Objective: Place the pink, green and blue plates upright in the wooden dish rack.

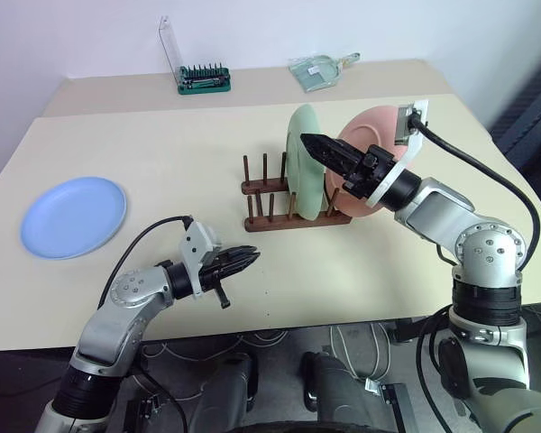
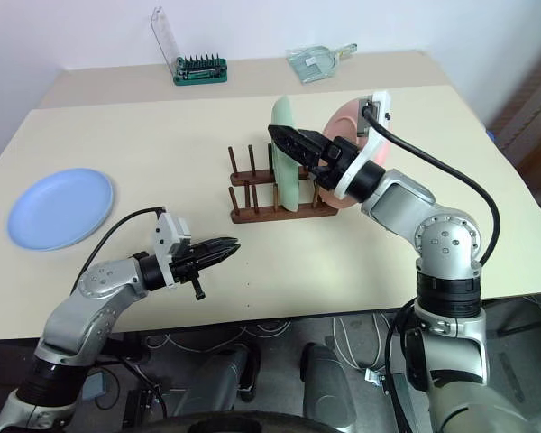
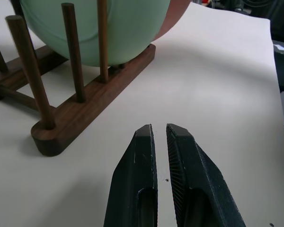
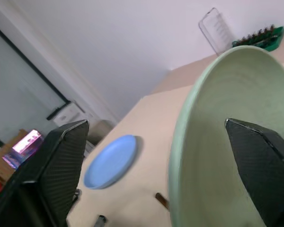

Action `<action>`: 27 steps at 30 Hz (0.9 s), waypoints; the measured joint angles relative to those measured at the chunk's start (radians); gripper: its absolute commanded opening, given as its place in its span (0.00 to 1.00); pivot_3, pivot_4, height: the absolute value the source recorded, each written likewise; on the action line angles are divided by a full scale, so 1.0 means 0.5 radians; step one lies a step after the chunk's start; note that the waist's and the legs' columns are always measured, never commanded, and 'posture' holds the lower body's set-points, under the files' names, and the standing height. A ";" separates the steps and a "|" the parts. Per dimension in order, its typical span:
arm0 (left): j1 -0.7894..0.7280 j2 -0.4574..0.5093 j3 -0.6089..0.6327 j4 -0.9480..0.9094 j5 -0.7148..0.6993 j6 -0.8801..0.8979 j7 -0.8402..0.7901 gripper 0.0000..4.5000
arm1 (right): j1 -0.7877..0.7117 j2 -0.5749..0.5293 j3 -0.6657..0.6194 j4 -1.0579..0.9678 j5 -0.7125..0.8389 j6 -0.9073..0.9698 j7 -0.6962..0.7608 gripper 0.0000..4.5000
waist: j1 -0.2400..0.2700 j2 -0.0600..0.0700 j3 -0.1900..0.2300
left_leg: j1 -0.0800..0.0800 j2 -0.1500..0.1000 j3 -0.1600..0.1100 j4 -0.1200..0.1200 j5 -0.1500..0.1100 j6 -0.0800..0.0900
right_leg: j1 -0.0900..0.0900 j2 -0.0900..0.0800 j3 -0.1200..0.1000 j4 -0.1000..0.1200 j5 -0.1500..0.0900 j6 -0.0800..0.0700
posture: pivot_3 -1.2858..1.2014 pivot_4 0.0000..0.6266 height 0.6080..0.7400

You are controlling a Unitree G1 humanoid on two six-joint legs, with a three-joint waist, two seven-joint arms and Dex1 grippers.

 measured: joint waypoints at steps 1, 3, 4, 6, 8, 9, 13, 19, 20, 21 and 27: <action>-0.002 0.000 0.002 -0.008 -0.001 0.002 0.001 0.10 | -0.008 -0.048 0.006 -0.011 -0.060 -0.001 0.038 0.98 | 0.001 0.000 0.000 | -0.001 0.000 0.000 0.000 0.000 0.000 | -0.001 0.000 0.000 0.000 0.000 0.000 | 0.52 0.24 1.00; -0.006 0.003 0.008 -0.021 -0.011 0.008 0.002 0.10 | -0.023 -0.176 0.036 -0.070 -0.188 -0.003 0.138 0.98 | 0.002 0.000 0.000 | -0.002 0.000 0.000 0.000 0.000 0.000 | -0.001 0.000 0.000 0.000 0.000 0.000 | 0.52 0.24 1.00; -0.012 0.003 0.016 -0.023 -0.028 0.018 0.004 0.10 | -0.029 -0.255 0.055 -0.113 -0.262 -0.008 0.210 0.98 | 0.003 0.000 0.000 | -0.002 0.000 0.000 0.000 0.000 0.000 | -0.002 0.000 -0.001 0.000 0.000 0.000 | 0.52 0.24 1.00; -0.024 0.005 0.053 -0.034 -0.046 0.043 0.017 0.10 | -0.030 -0.415 0.090 -0.188 -0.413 -0.040 0.369 0.98 | 0.004 0.000 0.000 | -0.002 0.000 0.000 0.000 0.000 0.000 | -0.002 0.000 -0.002 0.000 -0.003 0.005 | 0.52 0.24 1.00; -0.024 0.005 0.103 -0.056 -0.080 0.059 0.042 0.10 | -0.023 -0.581 0.127 -0.239 -0.581 -0.106 0.538 0.98 | 0.005 0.000 0.000 | -0.002 0.000 0.000 0.000 0.000 0.000 | -0.001 -0.001 -0.002 -0.001 -0.004 0.007 | 0.52 0.24 1.00; -0.024 0.007 0.136 -0.065 -0.094 0.074 0.053 0.10 | -0.018 -0.631 0.130 -0.253 -0.651 -0.143 0.607 0.98 | 0.006 -0.001 0.000 | -0.002 0.000 0.000 0.000 0.000 0.000 | -0.001 -0.001 -0.002 -0.001 -0.004 0.007 | 0.52 0.24 1.00; -0.009 0.011 0.212 -0.116 -0.173 0.134 0.101 0.22 | 0.010 -0.695 0.167 -0.265 -0.864 -0.264 0.807 0.99 | -0.003 -0.001 0.001 | -0.002 0.001 0.000 0.001 0.000 0.000 | -0.001 -0.001 -0.002 -0.001 -0.004 0.007 | 0.52 0.24 1.00; 0.017 -0.004 1.065 -0.082 -0.298 0.216 0.690 0.85 | -0.193 -0.812 0.214 -0.235 -1.149 -0.543 1.141 0.99 | -0.010 -0.005 0.004 | -0.001 0.004 0.000 -0.002 0.000 -0.001 | -0.005 0.000 -0.005 0.002 -0.003 0.007 | 0.52 0.24 1.00; 0.014 -0.004 1.171 -0.065 -0.299 0.222 0.791 0.97 | -0.220 -0.778 0.233 -0.252 -1.149 -0.556 1.186 0.99 | -0.007 -0.006 0.003 | 0.000 0.004 0.000 -0.002 0.000 -0.001 | -0.004 0.000 -0.005 0.002 -0.003 0.007 | 0.52 0.24 1.00; 0.005 -0.004 1.249 -0.034 -0.293 0.240 0.892 0.99 | -0.228 -0.743 0.261 -0.271 -1.148 -0.567 1.225 0.99 | -0.003 -0.007 0.003 | 0.000 0.003 0.000 -0.001 0.000 -0.001 | -0.004 0.000 -0.005 0.002 -0.003 0.007 | 0.52 0.24 1.00; -0.079 0.009 1.631 0.193 -0.164 0.680 1.587 0.99 | -0.228 -0.520 0.477 -0.308 -1.145 -0.564 1.383 0.99 | 0.028 -0.022 0.010 | -0.002 -0.001 0.000 0.003 -0.001 -0.002 | -0.003 -0.001 -0.004 0.000 0.005 0.016 | 0.52 0.24 1.00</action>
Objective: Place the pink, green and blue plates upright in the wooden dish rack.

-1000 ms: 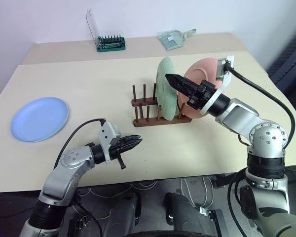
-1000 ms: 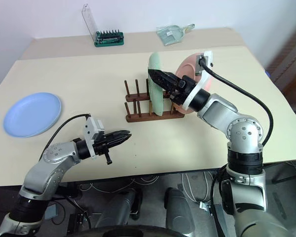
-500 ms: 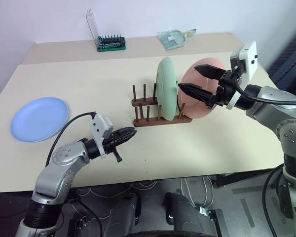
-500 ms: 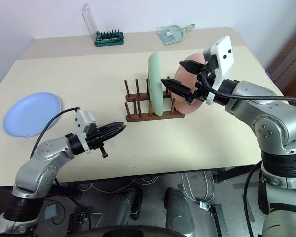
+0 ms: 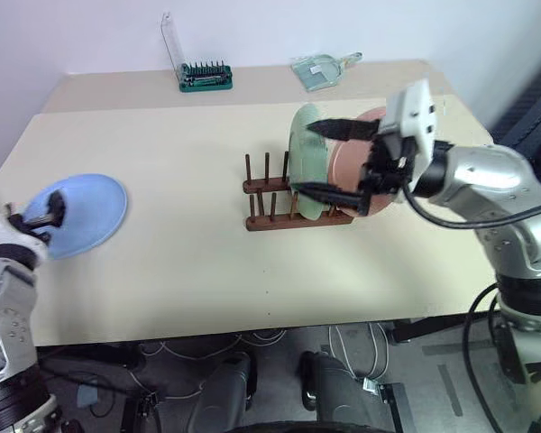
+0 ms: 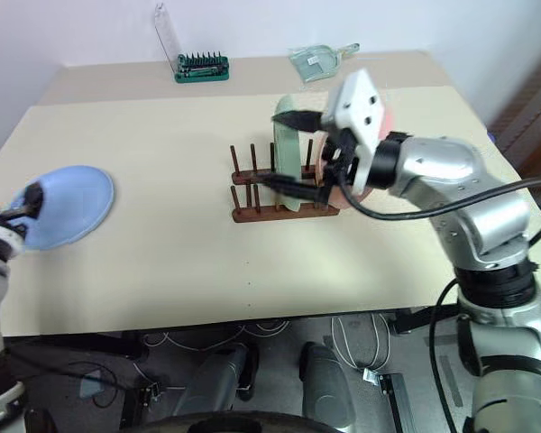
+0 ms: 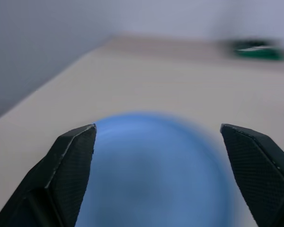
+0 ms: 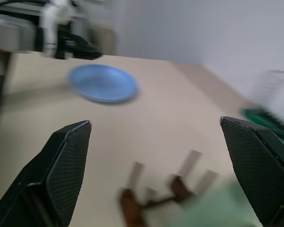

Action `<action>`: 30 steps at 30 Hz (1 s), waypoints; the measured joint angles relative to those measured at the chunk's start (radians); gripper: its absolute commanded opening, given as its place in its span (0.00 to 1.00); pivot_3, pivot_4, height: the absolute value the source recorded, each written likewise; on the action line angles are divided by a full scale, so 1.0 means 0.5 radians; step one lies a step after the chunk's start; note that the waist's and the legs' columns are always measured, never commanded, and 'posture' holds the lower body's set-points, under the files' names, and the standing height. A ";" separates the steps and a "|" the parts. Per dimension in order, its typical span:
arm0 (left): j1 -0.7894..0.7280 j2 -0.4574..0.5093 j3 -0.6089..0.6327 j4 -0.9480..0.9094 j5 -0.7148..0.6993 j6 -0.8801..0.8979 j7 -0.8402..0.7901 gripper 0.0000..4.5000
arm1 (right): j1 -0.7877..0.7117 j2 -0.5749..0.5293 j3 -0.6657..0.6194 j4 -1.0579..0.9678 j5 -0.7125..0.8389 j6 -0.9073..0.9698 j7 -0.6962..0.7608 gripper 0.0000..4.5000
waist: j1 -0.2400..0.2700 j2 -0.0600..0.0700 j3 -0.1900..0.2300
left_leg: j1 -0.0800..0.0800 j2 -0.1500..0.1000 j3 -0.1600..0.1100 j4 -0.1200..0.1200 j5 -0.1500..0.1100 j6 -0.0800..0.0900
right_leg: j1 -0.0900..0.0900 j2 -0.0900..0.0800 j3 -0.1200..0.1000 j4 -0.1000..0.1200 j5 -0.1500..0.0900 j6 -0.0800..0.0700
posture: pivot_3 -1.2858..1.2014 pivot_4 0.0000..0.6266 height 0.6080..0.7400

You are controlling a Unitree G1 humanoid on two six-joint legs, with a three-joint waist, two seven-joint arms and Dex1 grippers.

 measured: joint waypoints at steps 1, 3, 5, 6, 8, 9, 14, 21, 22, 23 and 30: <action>0.000 0.000 0.024 0.013 0.000 0.073 0.055 0.99 | 0.000 0.020 0.009 -0.011 0.003 0.000 0.016 0.99 | 0.012 -0.002 0.000 | 0.000 0.000 0.000 0.000 0.000 -0.001 | 0.000 0.000 0.000 0.000 0.003 -0.003 | 0.52 0.24 1.00; 0.000 0.000 0.064 0.022 -0.004 0.176 0.120 0.99 | 0.001 0.054 0.024 -0.030 0.009 0.020 0.039 0.99 | 0.024 -0.007 0.001 | -0.001 -0.001 -0.001 0.000 -0.003 -0.005 | -0.002 0.000 0.000 -0.001 0.003 -0.004 | 0.52 0.24 1.00; -0.012 0.000 0.075 0.030 -0.010 0.278 0.161 0.99 | 0.007 0.090 0.033 -0.062 0.038 0.052 0.052 0.99 | 0.025 -0.007 0.001 | -0.001 -0.001 -0.001 0.000 -0.003 -0.006 | -0.001 -0.001 0.000 -0.001 0.003 -0.004 | 0.52 0.24 1.00; -0.040 -0.002 0.077 0.047 -0.017 0.343 0.183 0.99 | 0.021 0.100 0.035 -0.085 0.056 0.071 0.059 0.99 | 0.027 -0.008 0.001 | 0.000 -0.001 -0.001 -0.001 -0.003 -0.006 | -0.001 -0.001 0.000 0.000 0.003 -0.004 | 0.52 0.24 1.00; -0.111 -0.005 0.088 0.114 -0.043 0.461 0.234 0.99 | 0.057 0.116 0.042 -0.124 0.077 0.105 0.065 0.99 | 0.024 -0.008 0.001 | 0.000 -0.001 -0.001 -0.001 -0.003 -0.006 | -0.001 0.000 0.000 0.000 0.003 -0.004 | 0.52 0.24 1.00; -0.156 -0.011 0.099 0.168 -0.056 0.517 0.250 0.99 | 0.079 0.124 0.045 -0.138 0.086 0.126 0.063 0.99 | 0.020 -0.008 0.000 | 0.000 -0.001 -0.001 -0.001 -0.003 -0.006 | -0.001 0.000 0.000 0.001 0.003 -0.004 | 0.52 0.24 1.00; -0.320 0.000 0.100 0.412 -0.086 0.619 0.264 0.87 | 0.118 0.150 0.039 -0.174 0.101 0.182 0.021 0.99 | 0.011 -0.010 0.000 | 0.001 0.000 -0.001 -0.002 -0.004 -0.010 | -0.003 0.001 0.000 0.003 0.004 -0.003 | 0.52 0.24 1.00; -0.419 -0.001 0.156 0.593 -0.058 0.567 0.346 0.10 | 0.172 0.154 0.037 -0.218 0.083 0.211 -0.056 0.99 | 0.011 -0.014 -0.001 | 0.000 0.000 0.000 -0.001 -0.004 -0.010 | -0.003 0.000 0.001 0.003 0.005 -0.003 | 0.52 0.24 1.00; -0.438 -0.006 0.160 0.593 -0.056 0.542 0.352 0.01 | 0.174 0.154 0.036 -0.218 0.073 0.211 -0.065 0.99 | 0.011 -0.014 -0.001 | 0.000 0.000 0.000 -0.001 -0.004 -0.010 | -0.003 0.000 0.001 0.003 0.005 -0.003 | 0.52 0.24 1.00; -0.465 -0.011 0.161 0.585 -0.056 0.499 0.348 0.01 | 0.174 0.155 0.036 -0.218 0.059 0.209 -0.074 0.99 | 0.013 -0.014 -0.001 | 0.000 0.000 0.000 -0.001 -0.004 -0.010 | -0.003 0.000 0.001 0.003 0.005 -0.003 | 0.52 0.24 1.00; -0.525 -0.165 -0.061 0.260 0.003 -0.028 0.236 0.01 | 0.088 0.184 0.056 -0.122 -0.148 0.079 -0.098 0.99 | 0.021 -0.022 0.003 | -0.002 -0.001 0.000 0.001 -0.003 -0.011 | -0.002 -0.001 0.001 0.001 0.006 -0.004 | 0.52 0.24 1.00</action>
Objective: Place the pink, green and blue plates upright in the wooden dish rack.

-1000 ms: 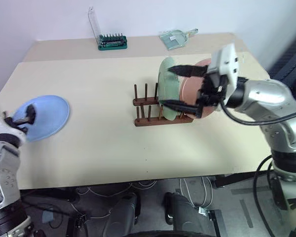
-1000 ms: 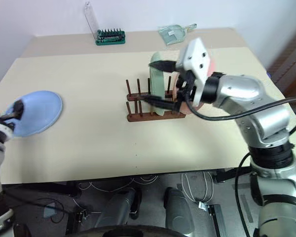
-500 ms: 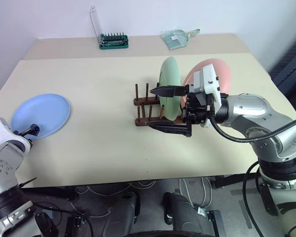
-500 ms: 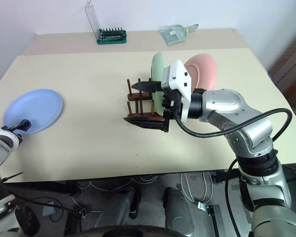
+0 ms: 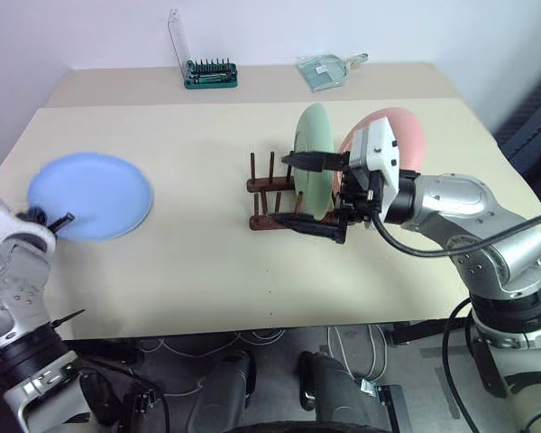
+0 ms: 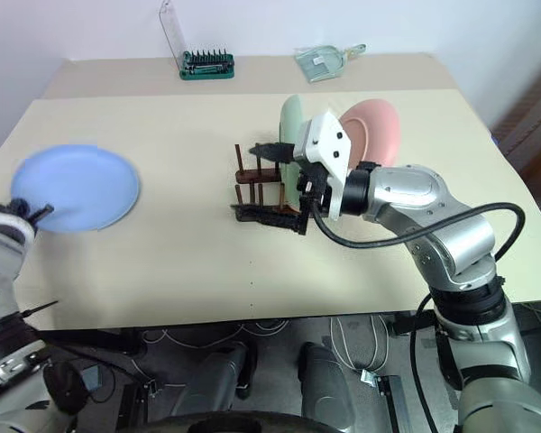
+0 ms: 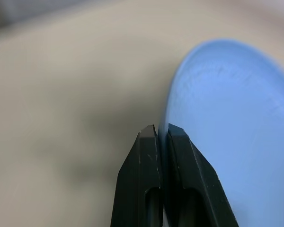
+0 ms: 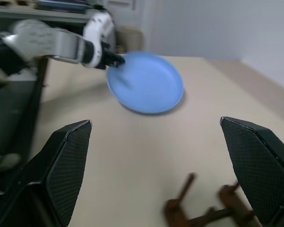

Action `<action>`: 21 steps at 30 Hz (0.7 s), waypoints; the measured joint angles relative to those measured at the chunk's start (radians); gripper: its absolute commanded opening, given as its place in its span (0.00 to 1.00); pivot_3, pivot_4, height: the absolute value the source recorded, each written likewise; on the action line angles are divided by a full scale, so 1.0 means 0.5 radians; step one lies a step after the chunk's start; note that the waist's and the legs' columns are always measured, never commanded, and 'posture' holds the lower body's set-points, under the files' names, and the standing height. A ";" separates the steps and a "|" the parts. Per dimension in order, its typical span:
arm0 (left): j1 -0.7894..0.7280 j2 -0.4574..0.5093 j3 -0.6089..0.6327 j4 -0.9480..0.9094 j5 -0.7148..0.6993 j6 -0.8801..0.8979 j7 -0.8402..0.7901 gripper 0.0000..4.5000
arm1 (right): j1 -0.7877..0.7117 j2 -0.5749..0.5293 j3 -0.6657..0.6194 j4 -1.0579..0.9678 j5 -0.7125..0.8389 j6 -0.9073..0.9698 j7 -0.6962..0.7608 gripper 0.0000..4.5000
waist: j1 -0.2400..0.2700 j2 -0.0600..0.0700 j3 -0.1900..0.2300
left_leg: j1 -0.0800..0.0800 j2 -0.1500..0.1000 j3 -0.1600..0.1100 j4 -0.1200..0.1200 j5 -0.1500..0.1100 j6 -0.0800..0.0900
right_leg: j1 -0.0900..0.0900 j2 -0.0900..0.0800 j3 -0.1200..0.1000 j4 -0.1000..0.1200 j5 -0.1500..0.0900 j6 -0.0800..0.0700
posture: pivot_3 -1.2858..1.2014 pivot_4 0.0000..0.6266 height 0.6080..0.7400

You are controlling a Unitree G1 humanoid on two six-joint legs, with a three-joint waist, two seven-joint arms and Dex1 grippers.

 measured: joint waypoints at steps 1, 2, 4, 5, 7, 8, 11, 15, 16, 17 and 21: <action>-0.037 -0.005 -0.073 -0.091 0.010 -0.077 -0.025 0.01 | -0.033 0.011 0.012 0.018 -0.053 -0.043 -0.001 0.99 | 0.000 -0.003 -0.001 | 0.000 0.000 0.000 0.000 0.000 0.000 | 0.000 0.000 0.000 -0.001 0.001 0.000 | 0.52 0.24 1.00; -0.076 -0.005 -0.150 -0.183 0.030 -0.153 -0.051 0.01 | -0.060 0.013 0.032 0.031 -0.116 -0.102 0.006 0.99 | -0.003 -0.003 -0.001 | 0.000 0.000 0.001 0.000 0.000 0.000 | 0.000 0.000 0.000 -0.002 0.001 0.001 | 0.52 0.24 1.00; -0.148 -0.005 -0.282 -0.350 0.052 -0.283 -0.097 0.01 | -0.094 0.022 0.088 0.065 -0.238 -0.212 0.022 0.99 | -0.008 -0.002 -0.001 | 0.000 -0.001 0.003 -0.002 0.000 0.000 | 0.000 0.000 0.001 -0.003 0.002 0.002 | 0.52 0.24 1.00; -0.167 -0.006 -0.325 -0.397 0.060 -0.319 -0.109 0.01 | -0.095 0.031 0.116 0.084 -0.298 -0.265 0.027 0.99 | -0.013 -0.002 -0.001 | 0.001 -0.001 0.004 -0.003 0.000 0.000 | 0.000 0.000 0.002 -0.002 0.002 0.002 | 0.52 0.24 1.00; -0.219 -0.040 -0.463 -0.481 0.095 -0.352 -0.117 0.01 | -0.117 0.036 0.241 0.181 -0.541 -0.465 0.023 0.99 | -0.018 -0.002 -0.001 | 0.002 0.000 0.005 -0.003 0.001 0.000 | -0.002 0.002 0.003 0.001 0.002 0.003 | 0.52 0.24 1.00; -0.241 -0.061 -0.542 -0.523 0.107 -0.352 -0.118 0.01 | -0.143 0.053 0.311 0.241 -0.674 -0.580 0.018 0.99 | -0.017 -0.002 -0.001 | 0.002 0.001 0.005 -0.003 0.002 -0.001 | -0.002 0.003 0.003 0.001 0.002 0.003 | 0.52 0.24 1.00; -0.299 -0.117 -0.737 -0.666 0.110 -0.287 -0.100 0.01 | -0.241 0.128 0.471 0.403 -1.030 -0.895 -0.055 0.99 | -0.018 -0.002 -0.001 | 0.002 0.002 0.005 -0.002 0.006 -0.001 | -0.002 0.009 0.003 0.002 0.003 0.002 | 0.52 0.24 1.00; -0.333 -0.160 -0.913 -0.888 0.077 -0.144 -0.084 0.01 | -0.326 0.267 0.578 0.602 -1.383 -1.204 -0.194 0.99 | -0.018 -0.002 -0.001 | 0.002 0.002 0.003 -0.003 0.009 -0.003 | -0.002 0.012 0.003 0.002 0.004 0.002 | 0.52 0.24 1.00; -0.341 -0.178 -0.919 -0.925 0.063 -0.106 -0.068 0.01 | -0.326 0.292 0.598 0.630 -1.435 -1.253 -0.213 0.99 | -0.018 -0.002 -0.001 | 0.002 0.002 0.003 -0.003 0.009 -0.004 | -0.002 0.013 0.004 0.002 0.004 0.002 | 0.52 0.24 1.00; -0.347 -0.193 -0.920 -0.960 0.043 -0.064 -0.049 0.01 | -0.326 0.314 0.618 0.657 -1.487 -1.301 -0.230 0.99 | -0.018 -0.002 -0.001 | 0.002 0.002 0.003 -0.003 0.009 -0.003 | -0.002 0.013 0.004 0.003 0.004 0.002 | 0.52 0.24 1.00; -0.356 -0.245 -0.921 -1.077 -0.016 0.067 0.012 0.00 | -0.367 0.386 0.648 0.803 -1.694 -1.483 -0.312 0.94 | -0.016 -0.002 -0.001 | 0.002 0.002 0.002 -0.002 0.009 -0.003 | -0.002 0.015 0.004 0.003 0.004 0.002 | 0.52 0.24 1.00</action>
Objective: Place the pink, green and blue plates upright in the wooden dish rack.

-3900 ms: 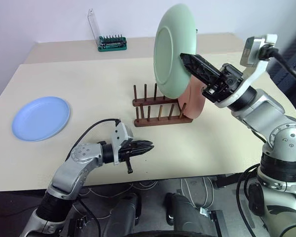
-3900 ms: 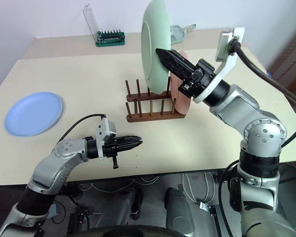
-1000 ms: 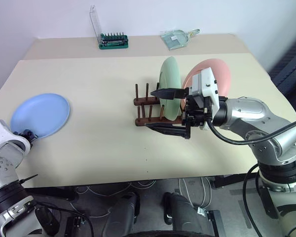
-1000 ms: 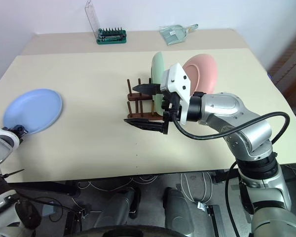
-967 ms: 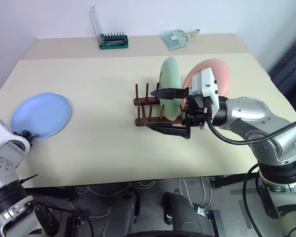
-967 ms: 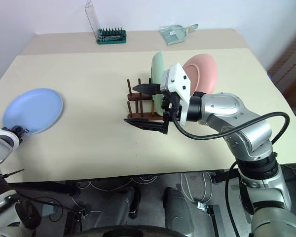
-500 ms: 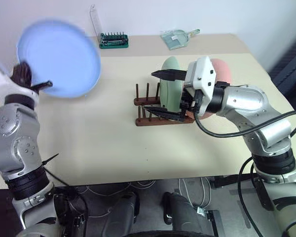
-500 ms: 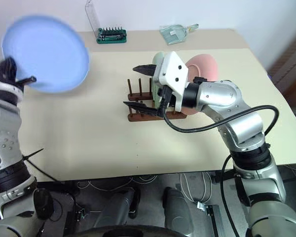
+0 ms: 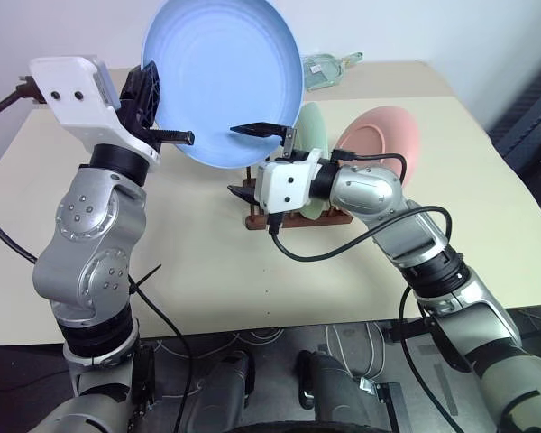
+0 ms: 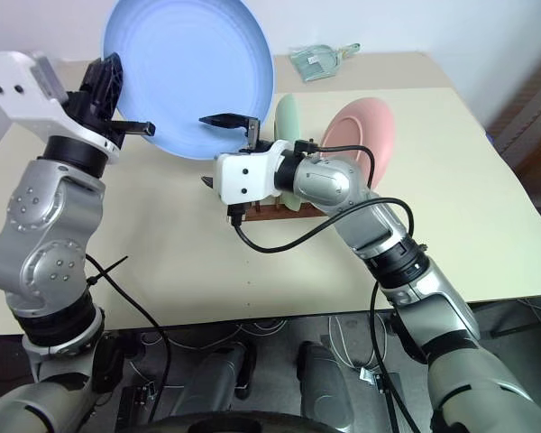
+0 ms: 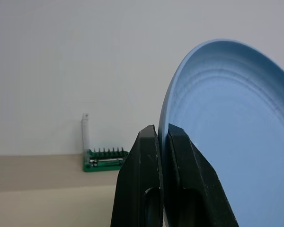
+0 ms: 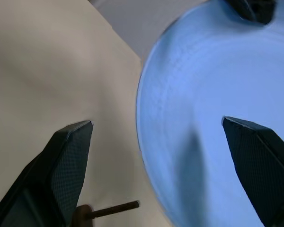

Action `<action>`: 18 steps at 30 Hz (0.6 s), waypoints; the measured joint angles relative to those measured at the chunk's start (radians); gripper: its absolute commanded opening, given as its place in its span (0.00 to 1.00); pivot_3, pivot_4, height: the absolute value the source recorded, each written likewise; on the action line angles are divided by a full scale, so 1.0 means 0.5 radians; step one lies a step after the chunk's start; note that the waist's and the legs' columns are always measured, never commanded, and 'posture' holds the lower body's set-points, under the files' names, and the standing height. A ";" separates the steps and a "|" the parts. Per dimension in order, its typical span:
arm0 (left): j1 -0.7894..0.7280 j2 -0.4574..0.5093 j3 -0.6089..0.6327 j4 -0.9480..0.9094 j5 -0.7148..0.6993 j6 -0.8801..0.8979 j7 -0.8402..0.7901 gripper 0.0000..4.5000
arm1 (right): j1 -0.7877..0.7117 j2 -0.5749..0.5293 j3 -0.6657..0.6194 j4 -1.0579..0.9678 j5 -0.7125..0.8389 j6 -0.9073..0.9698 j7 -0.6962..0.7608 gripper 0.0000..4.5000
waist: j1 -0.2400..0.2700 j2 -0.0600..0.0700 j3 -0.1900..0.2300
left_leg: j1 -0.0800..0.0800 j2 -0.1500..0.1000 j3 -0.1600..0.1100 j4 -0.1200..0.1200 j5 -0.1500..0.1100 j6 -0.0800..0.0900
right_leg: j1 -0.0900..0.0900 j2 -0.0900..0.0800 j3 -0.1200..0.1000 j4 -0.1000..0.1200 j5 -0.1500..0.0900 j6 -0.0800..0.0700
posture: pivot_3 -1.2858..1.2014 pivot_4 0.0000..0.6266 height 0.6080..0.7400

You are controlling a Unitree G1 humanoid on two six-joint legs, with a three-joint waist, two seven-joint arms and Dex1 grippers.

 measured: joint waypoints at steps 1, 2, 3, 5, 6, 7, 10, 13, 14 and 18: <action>0.000 -0.003 0.000 -0.020 -0.008 0.021 0.006 0.00 | -0.015 0.012 0.001 0.028 -0.029 -0.030 -0.009 0.87 | 0.000 0.000 0.000 | 0.000 0.000 0.000 0.000 0.000 0.000 | 0.000 0.000 0.000 0.000 0.000 0.000 | 0.52 0.24 1.00; 0.000 -0.004 0.001 -0.033 -0.018 0.035 0.009 0.00 | -0.030 0.024 0.001 0.054 -0.060 -0.071 -0.020 0.81 | 0.000 0.000 0.000 | 0.001 0.000 0.000 0.000 0.001 -0.001 | 0.000 0.000 0.000 0.001 0.000 0.000 | 0.52 0.24 1.00; 0.000 -0.004 0.005 -0.042 -0.023 0.053 0.011 0.00 | -0.036 0.040 0.001 0.068 -0.079 -0.098 -0.021 0.69 | -0.001 0.000 0.000 | 0.001 0.000 0.000 0.000 0.001 -0.001 | 0.000 0.001 0.000 0.001 0.000 0.000 | 0.52 0.24 1.00; 0.000 -0.003 0.023 -0.047 -0.033 0.075 0.020 0.00 | -0.036 0.069 0.001 0.081 -0.093 -0.144 -0.021 0.46 | -0.002 0.000 0.000 | 0.001 0.001 -0.001 -0.001 0.001 -0.002 | 0.000 0.001 0.000 0.002 0.000 0.000 | 0.52 0.24 1.00; 0.001 -0.001 0.033 -0.047 -0.034 0.082 0.027 0.00 | -0.036 0.077 0.001 0.088 -0.100 -0.160 -0.020 0.34 | -0.002 0.000 0.000 | 0.001 0.001 -0.001 -0.001 0.001 -0.002 | 0.000 0.001 0.000 0.002 0.000 0.000 | 0.52 0.24 1.00; 0.001 0.002 0.045 -0.050 -0.036 0.090 0.034 0.00 | -0.036 0.082 0.001 0.101 -0.108 -0.178 -0.019 0.23 | -0.002 0.000 0.000 | 0.001 0.001 -0.001 -0.001 0.001 -0.002 | 0.000 0.001 0.000 0.002 0.000 0.000 | 0.52 0.24 1.00; 0.000 -0.007 0.105 -0.059 -0.058 0.110 0.055 0.00 | -0.036 0.096 0.008 0.119 -0.133 -0.231 -0.013 0.01 | -0.001 0.000 0.000 | 0.001 0.001 -0.001 -0.001 0.001 -0.002 | 0.000 0.001 0.000 0.002 0.000 0.000 | 0.52 0.24 1.00; 0.000 -0.036 0.136 -0.060 -0.105 0.122 0.080 0.07 | -0.036 0.102 0.008 0.127 -0.143 -0.243 -0.002 0.00 | 0.000 0.000 0.000 | 0.002 0.000 -0.001 0.000 0.002 -0.002 | 0.001 0.001 0.000 0.002 0.000 0.000 | 0.52 0.24 1.00; 0.000 -0.045 0.149 -0.060 -0.126 0.129 0.086 0.15 | -0.036 0.104 0.008 0.127 -0.146 -0.252 -0.001 0.00 | 0.000 0.000 0.000 | 0.002 0.000 -0.001 0.000 0.002 -0.003 | 0.001 0.001 0.000 0.002 0.000 0.000 | 0.52 0.24 1.00; -0.001 -0.091 0.223 -0.060 -0.217 0.138 0.108 0.56 | -0.031 0.112 0.006 0.133 -0.156 -0.258 -0.001 0.00 | 0.000 0.000 0.000 | 0.002 0.001 -0.001 0.000 0.003 -0.004 | 0.001 0.001 0.000 0.003 0.000 0.000 | 0.52 0.24 1.00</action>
